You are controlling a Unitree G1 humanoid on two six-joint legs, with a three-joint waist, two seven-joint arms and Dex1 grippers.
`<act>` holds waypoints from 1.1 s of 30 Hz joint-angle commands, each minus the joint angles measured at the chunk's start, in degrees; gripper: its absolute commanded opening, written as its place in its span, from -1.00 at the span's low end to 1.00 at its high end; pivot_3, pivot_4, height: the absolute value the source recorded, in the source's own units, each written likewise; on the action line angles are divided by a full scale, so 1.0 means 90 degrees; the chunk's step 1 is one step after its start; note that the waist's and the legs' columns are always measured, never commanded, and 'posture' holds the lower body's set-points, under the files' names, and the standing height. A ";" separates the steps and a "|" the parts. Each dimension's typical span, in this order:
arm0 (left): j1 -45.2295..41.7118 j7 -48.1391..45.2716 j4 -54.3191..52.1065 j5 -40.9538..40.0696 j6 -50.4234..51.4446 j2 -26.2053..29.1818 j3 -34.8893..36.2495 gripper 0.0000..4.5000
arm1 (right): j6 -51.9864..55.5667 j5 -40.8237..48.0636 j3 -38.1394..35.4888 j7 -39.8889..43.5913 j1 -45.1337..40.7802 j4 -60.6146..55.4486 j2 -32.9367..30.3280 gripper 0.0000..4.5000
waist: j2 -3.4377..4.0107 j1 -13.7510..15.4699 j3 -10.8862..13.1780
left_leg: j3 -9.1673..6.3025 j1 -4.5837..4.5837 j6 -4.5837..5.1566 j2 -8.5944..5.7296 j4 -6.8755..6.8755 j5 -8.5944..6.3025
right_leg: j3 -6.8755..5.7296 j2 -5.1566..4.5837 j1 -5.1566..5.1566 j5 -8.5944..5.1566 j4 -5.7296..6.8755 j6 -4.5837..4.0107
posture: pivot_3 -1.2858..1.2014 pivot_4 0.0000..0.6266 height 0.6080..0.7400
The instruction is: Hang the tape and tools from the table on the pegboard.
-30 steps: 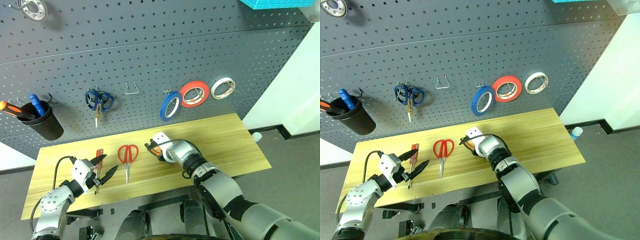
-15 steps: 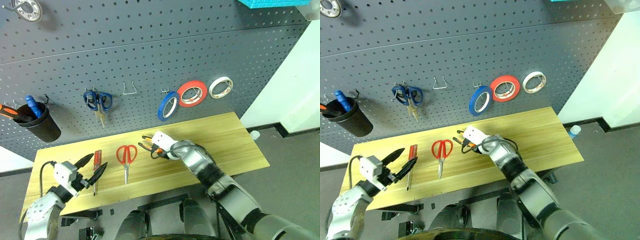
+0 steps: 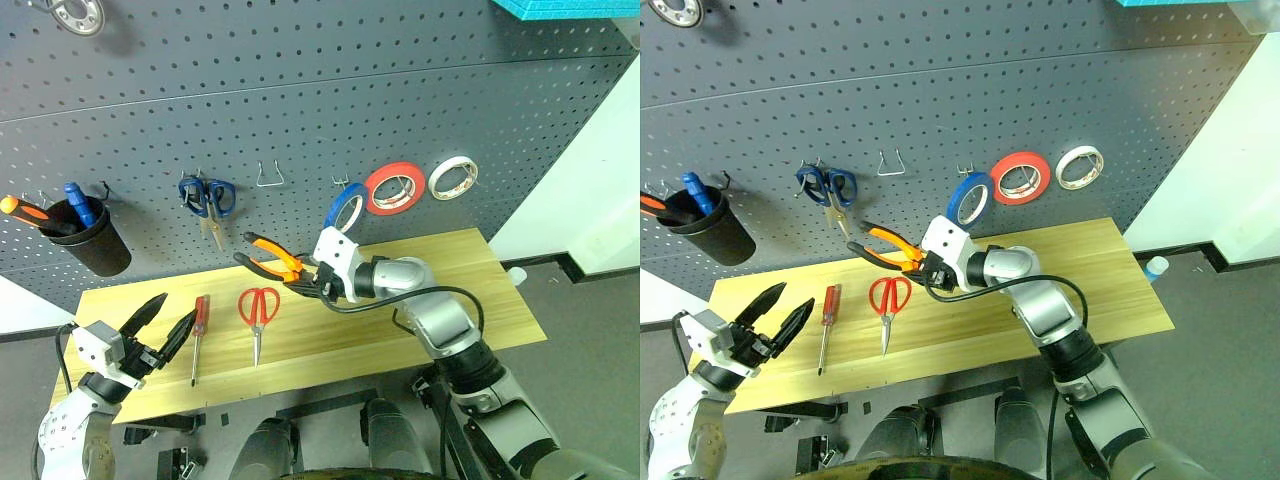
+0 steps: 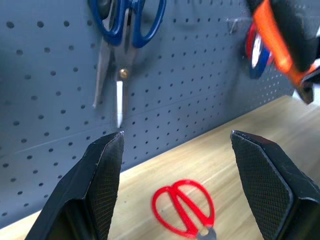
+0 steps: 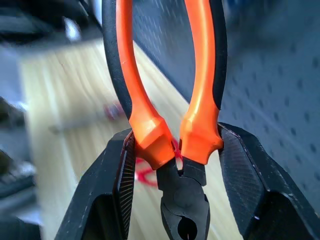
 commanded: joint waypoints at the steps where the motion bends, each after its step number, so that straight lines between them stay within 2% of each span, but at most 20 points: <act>1: -0.0344 -0.0019 -0.0364 -0.0190 -0.0067 -0.0064 0.0044 0.58 | 0.0216 0.0660 -0.0406 -0.0018 -0.0523 -0.0819 0.0186 -0.07 | -0.0001 0.0003 0.0000 | -0.0002 -0.0004 -0.0001 0.0000 0.0003 0.0000 | -0.0002 0.0000 -0.0003 0.0002 0.0001 -0.0002 | -0.02 -0.67 0.97; 8: -0.1173 0.0360 -0.0598 -0.0131 0.0038 -0.0220 0.0011 0.58 | 0.0034 0.0855 -0.0949 -0.0897 -0.1578 -0.0236 0.0795 -0.07 | -0.0006 -0.0038 -0.0004 | -0.0001 -0.0004 -0.0007 0.0000 0.0004 0.0004 | -0.0002 0.0001 -0.0007 0.0007 0.0001 -0.0008 | -0.03 -0.69 0.97; 12: -0.1565 0.0624 -0.0377 0.0158 -0.0075 -0.0162 0.0036 0.58 | -0.0638 0.0780 -0.1243 -0.1347 -0.2477 0.1132 0.1210 -0.07 | -0.0008 -0.0041 -0.0005 | 0.0001 -0.0009 -0.0010 -0.0001 0.0001 0.0006 | -0.0001 0.0001 -0.0017 0.0011 0.0004 -0.0013 | -0.04 -0.71 0.97; 18: -0.1694 0.0717 -0.0316 0.0226 -0.0300 -0.0194 0.0117 0.58 | -0.1654 0.0811 -0.1557 -0.1711 -0.3332 0.2899 0.1840 -0.07 | -0.0009 -0.0097 -0.0006 | 0.0000 -0.0016 -0.0014 0.0000 -0.0006 0.0009 | -0.0001 0.0003 -0.0031 0.0015 0.0009 -0.0018 | -0.03 -0.72 0.97; 23: -0.1610 0.0807 -0.0388 0.0246 -0.0348 -0.0232 0.0082 0.58 | -0.2423 0.0781 -0.1673 -0.1826 -0.3608 0.3953 0.2120 -0.07 | -0.0013 -0.0133 -0.0009 | -0.0001 -0.0053 -0.0024 0.0000 -0.0004 0.0014 | 0.0000 0.0002 -0.0068 0.0016 0.0015 -0.0019 | -0.02 -0.73 0.97; 33: -0.1478 0.0896 -0.0430 0.0165 -0.0327 -0.0246 0.0107 0.58 | -0.4341 0.0678 -0.1968 -0.1968 -0.3951 0.5661 0.2617 -0.07 | -0.0013 -0.0287 -0.0010 | 0.0000 -0.0049 -0.0032 -0.0001 -0.0002 0.0020 | 0.0005 0.0003 -0.0084 0.0016 0.0057 -0.0019 | -0.02 -0.74 0.97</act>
